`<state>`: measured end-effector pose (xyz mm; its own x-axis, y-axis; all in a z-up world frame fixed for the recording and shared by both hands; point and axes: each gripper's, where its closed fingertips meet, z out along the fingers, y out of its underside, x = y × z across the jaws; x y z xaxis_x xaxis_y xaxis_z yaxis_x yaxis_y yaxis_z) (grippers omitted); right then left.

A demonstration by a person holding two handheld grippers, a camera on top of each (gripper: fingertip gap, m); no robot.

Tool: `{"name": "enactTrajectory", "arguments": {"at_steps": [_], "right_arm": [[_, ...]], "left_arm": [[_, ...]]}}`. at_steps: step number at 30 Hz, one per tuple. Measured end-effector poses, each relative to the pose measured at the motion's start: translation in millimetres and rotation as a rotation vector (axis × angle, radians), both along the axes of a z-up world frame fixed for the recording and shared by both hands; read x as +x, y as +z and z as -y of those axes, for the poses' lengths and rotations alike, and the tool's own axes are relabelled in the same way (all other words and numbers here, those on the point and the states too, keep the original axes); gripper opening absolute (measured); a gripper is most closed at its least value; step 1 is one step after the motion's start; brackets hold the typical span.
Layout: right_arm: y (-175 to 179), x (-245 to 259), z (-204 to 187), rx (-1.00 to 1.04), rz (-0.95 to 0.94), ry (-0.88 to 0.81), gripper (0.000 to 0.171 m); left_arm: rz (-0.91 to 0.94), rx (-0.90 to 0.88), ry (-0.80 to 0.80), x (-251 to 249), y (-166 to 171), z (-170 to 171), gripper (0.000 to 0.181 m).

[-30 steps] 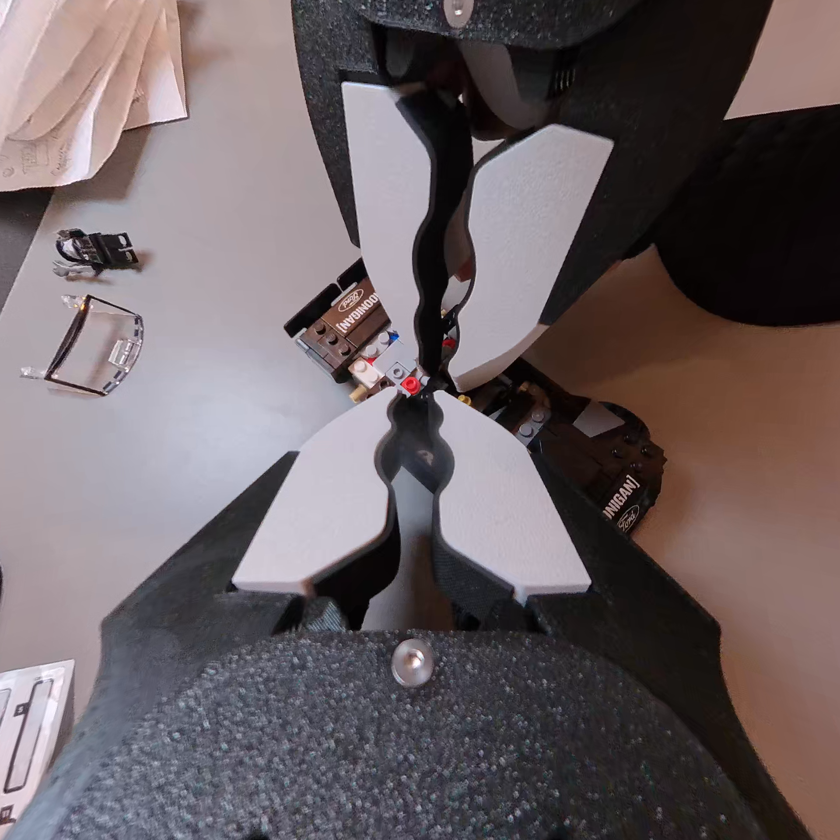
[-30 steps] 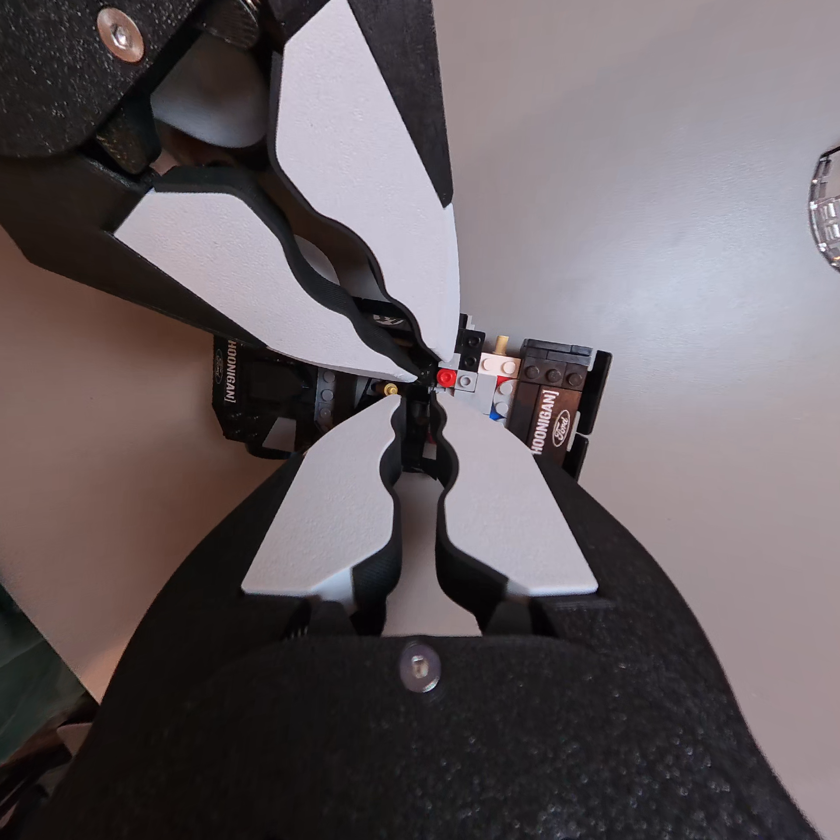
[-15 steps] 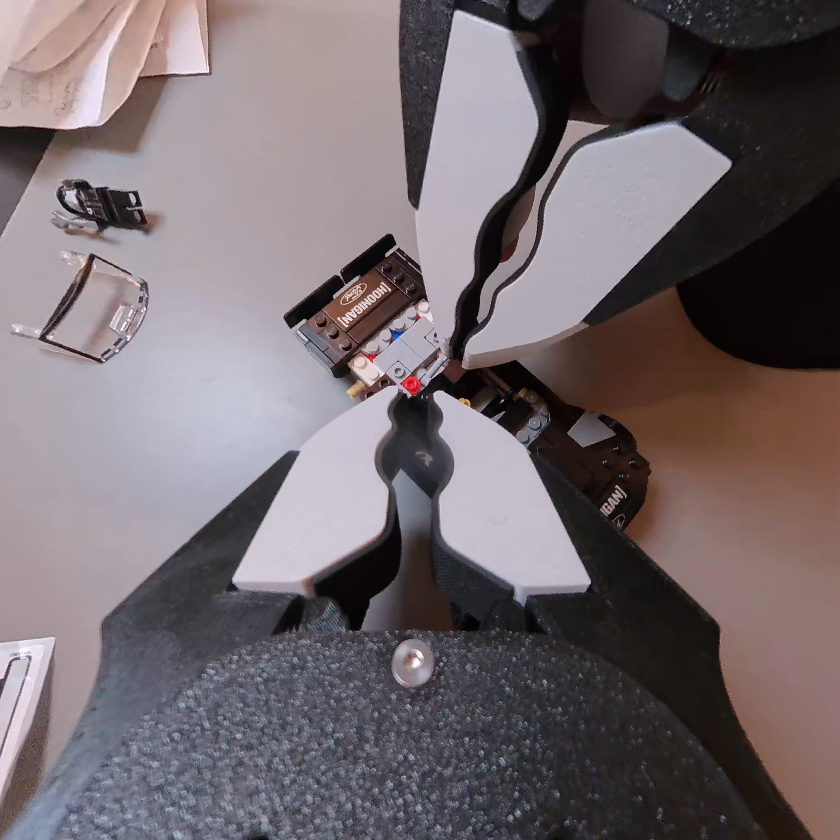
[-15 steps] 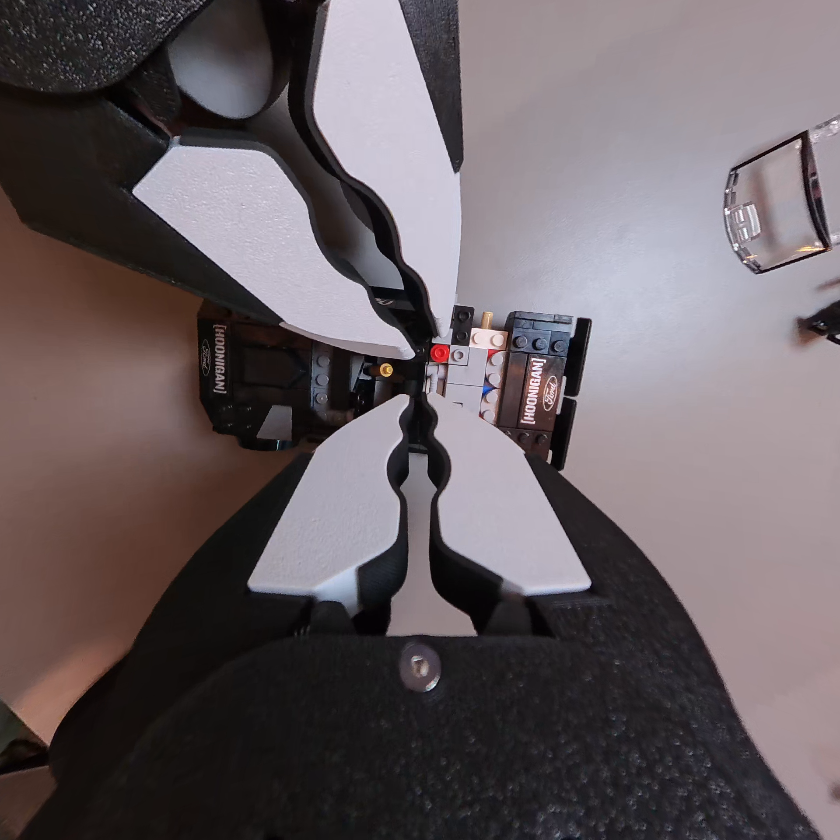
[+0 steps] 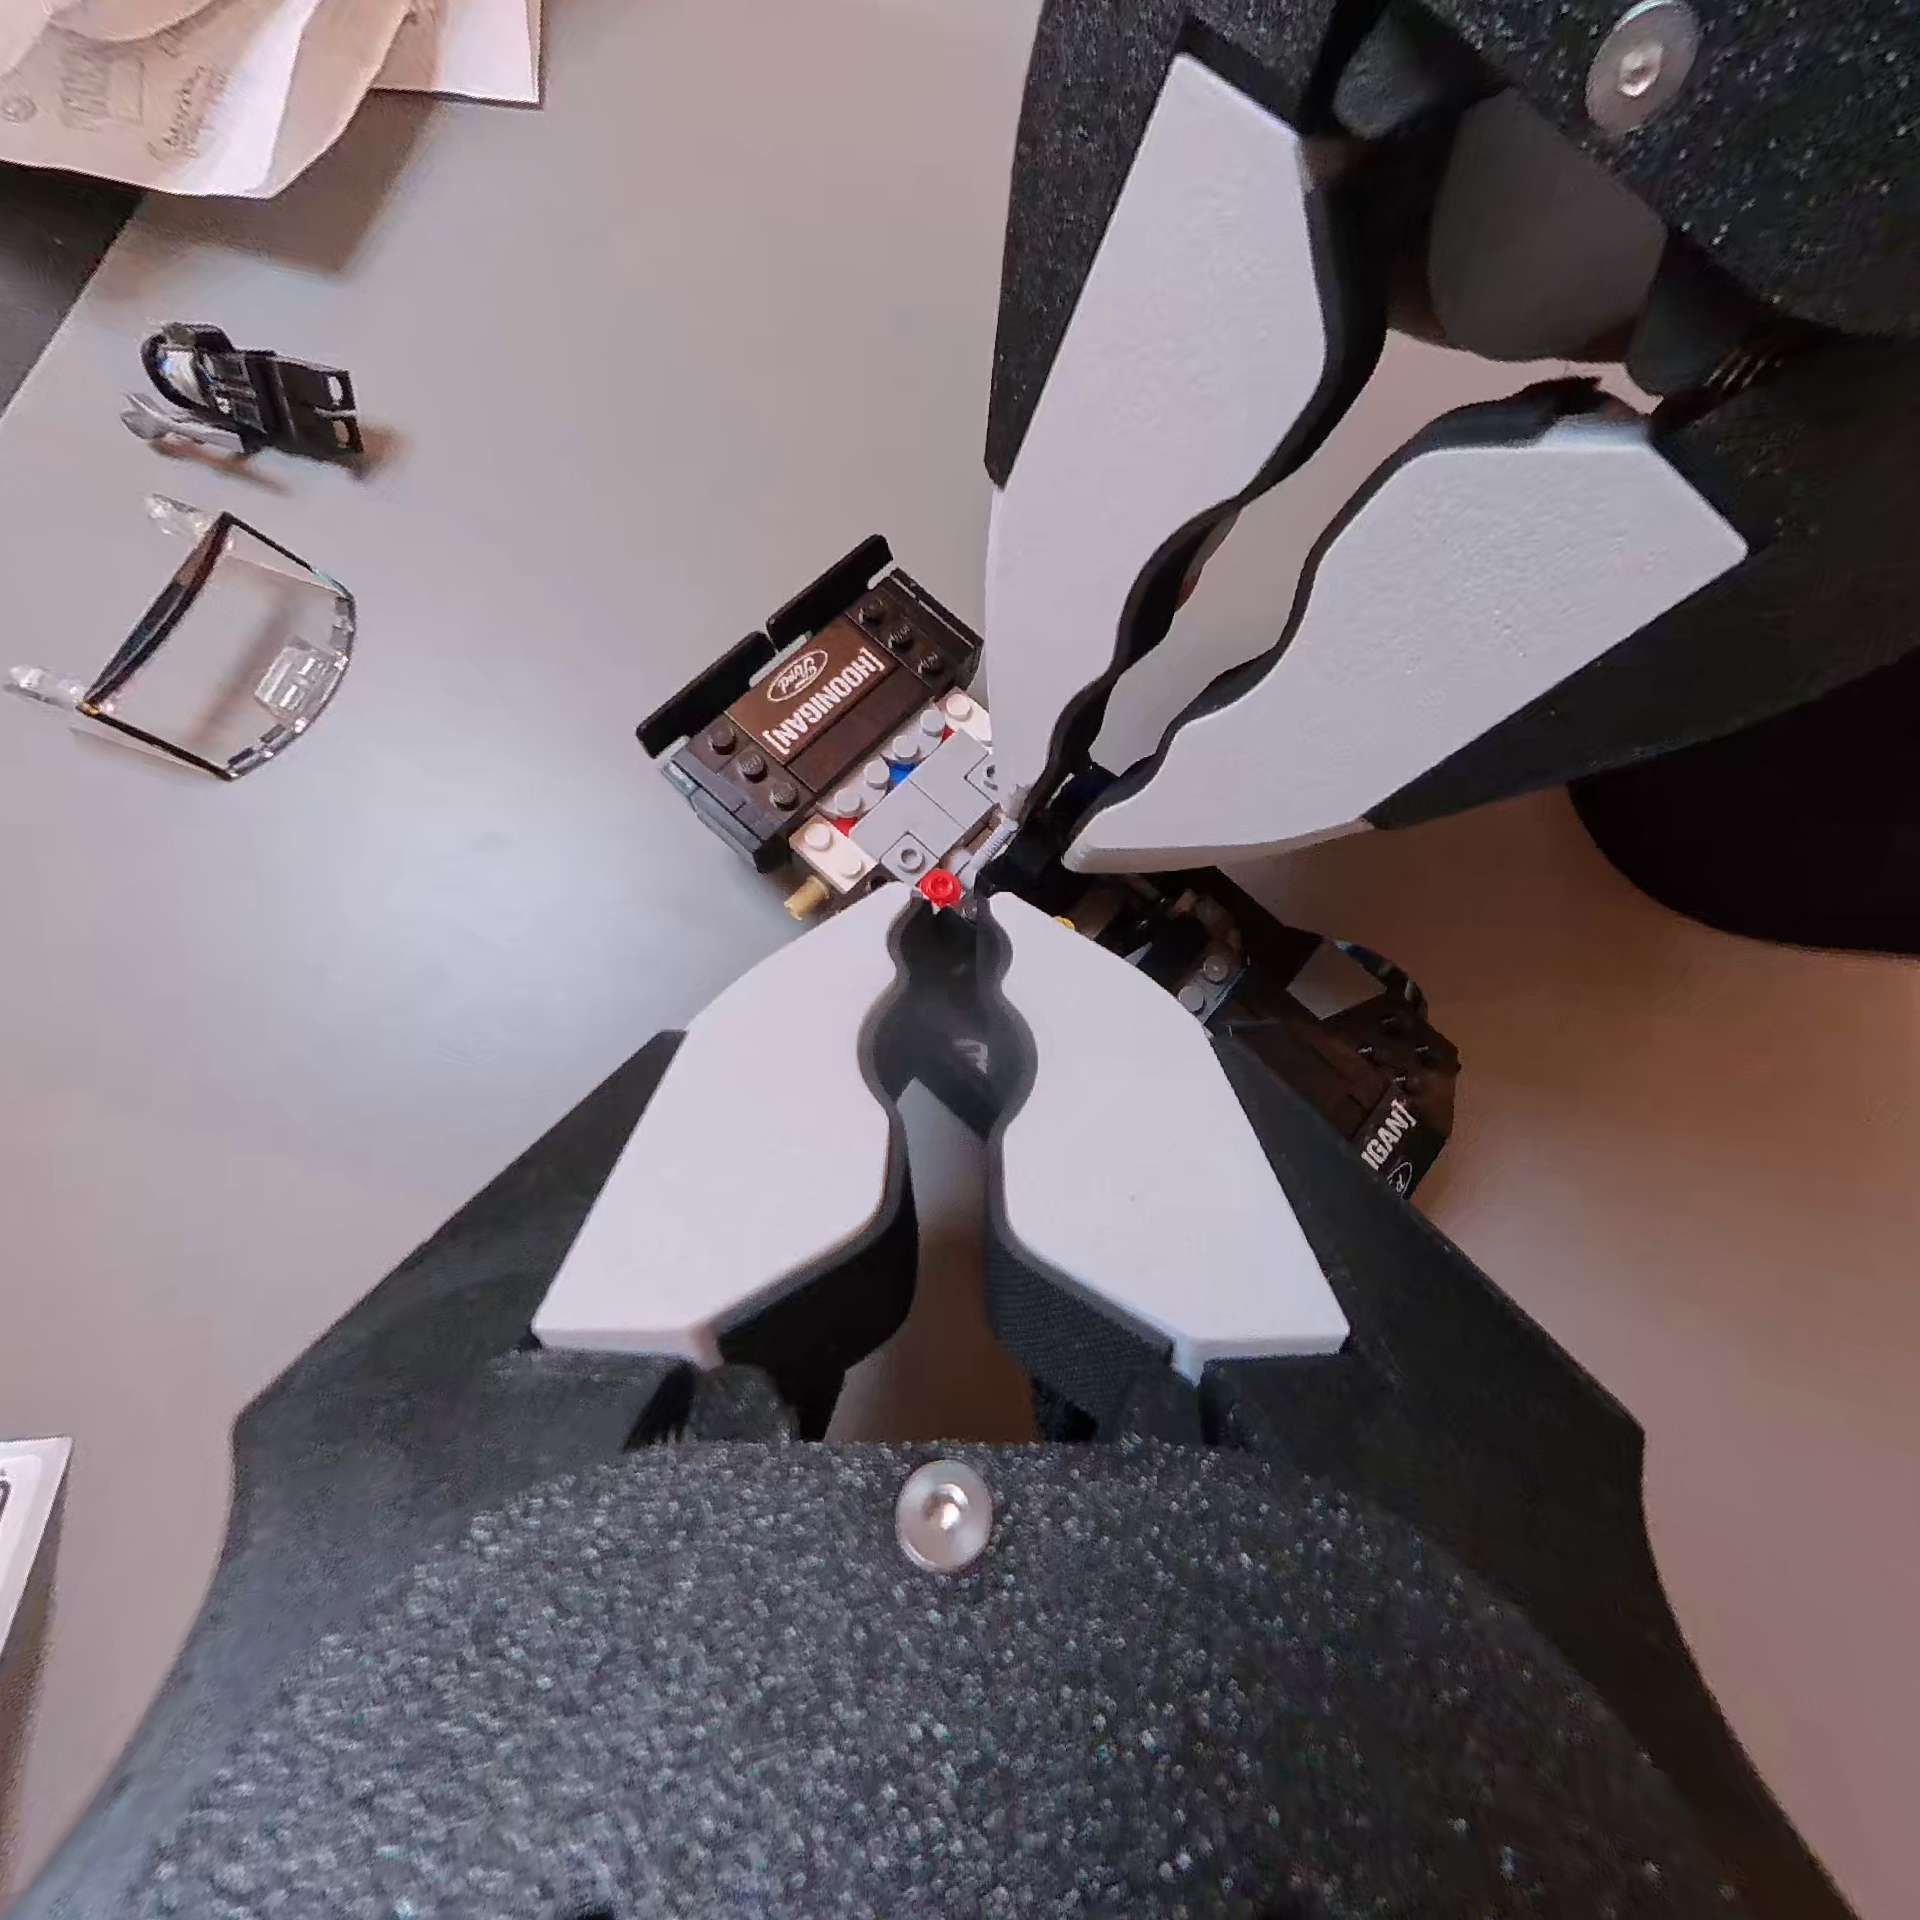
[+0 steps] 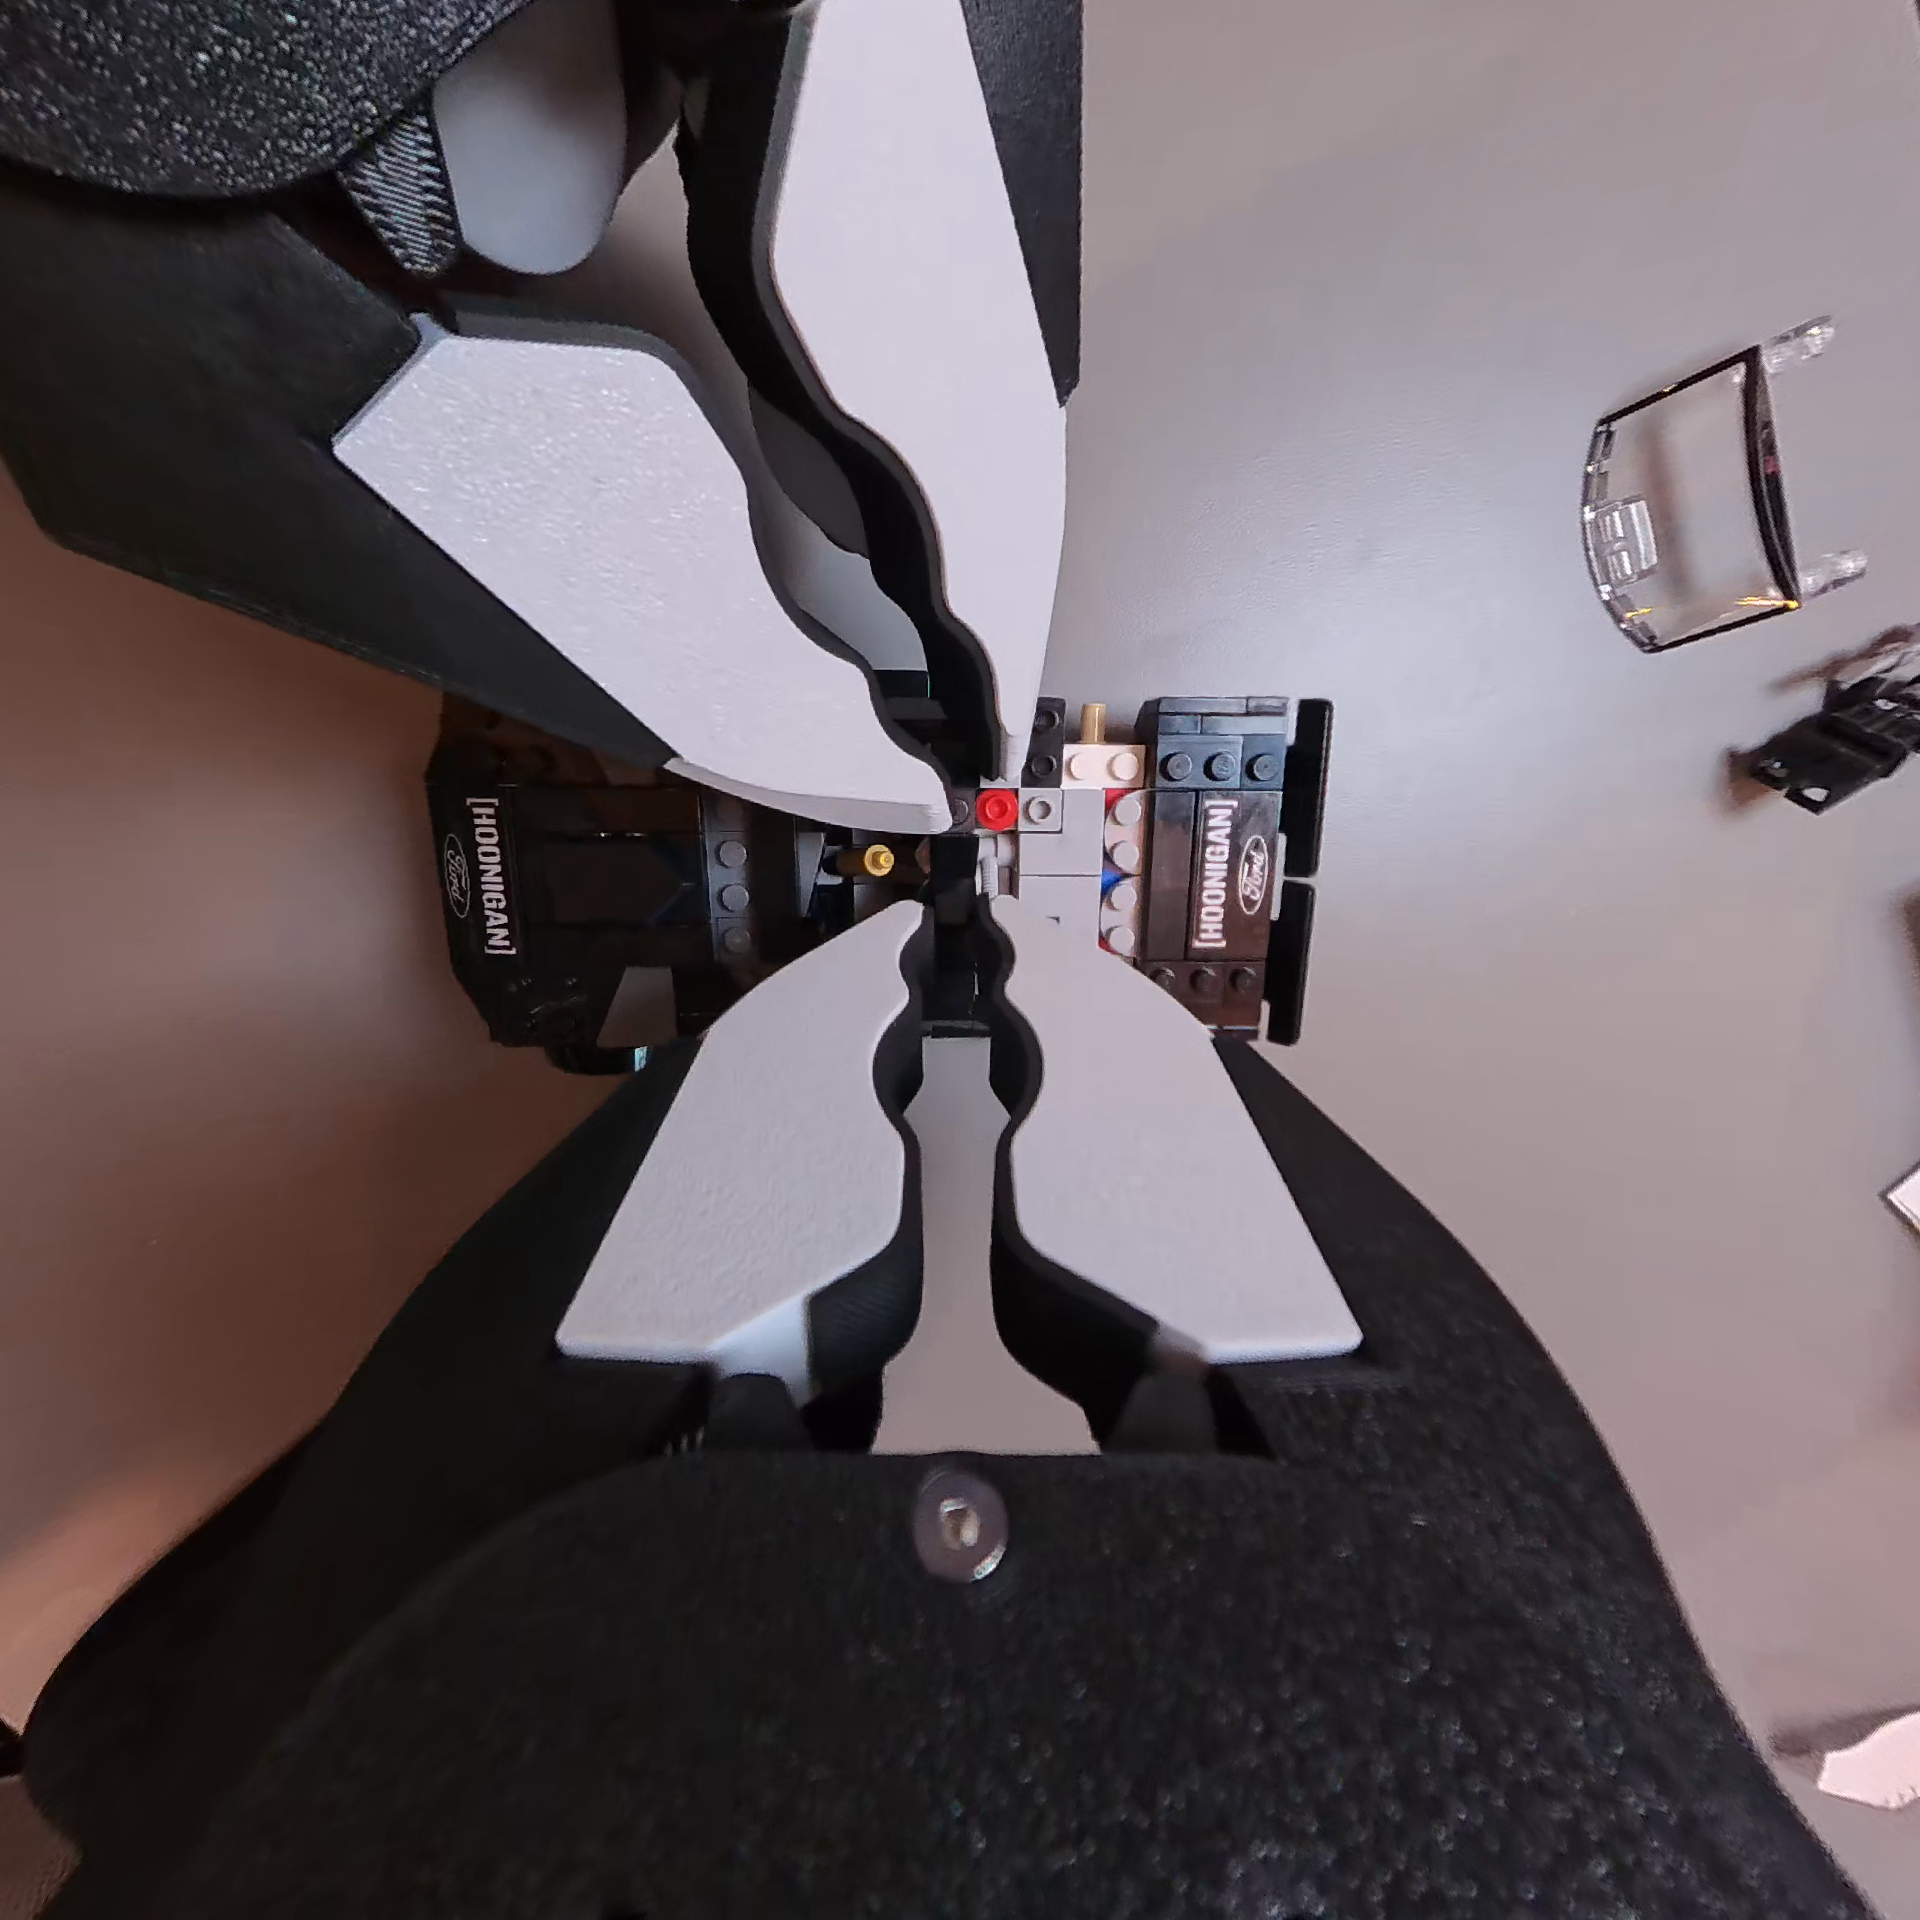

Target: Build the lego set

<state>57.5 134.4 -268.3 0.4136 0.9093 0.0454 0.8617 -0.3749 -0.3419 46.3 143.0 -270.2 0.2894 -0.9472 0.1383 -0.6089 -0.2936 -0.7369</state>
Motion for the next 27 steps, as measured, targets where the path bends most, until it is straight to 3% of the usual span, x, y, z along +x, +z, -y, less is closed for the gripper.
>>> {"name": "enactTrajectory", "arguments": {"at_steps": [27], "right_arm": [[-3.8,-1.6,-4.8,-0.09,-0.035,-0.01,0.007]], "left_arm": [[0.027,0.027,0.021,0.4,-0.6,-7.7,0.009]]}}
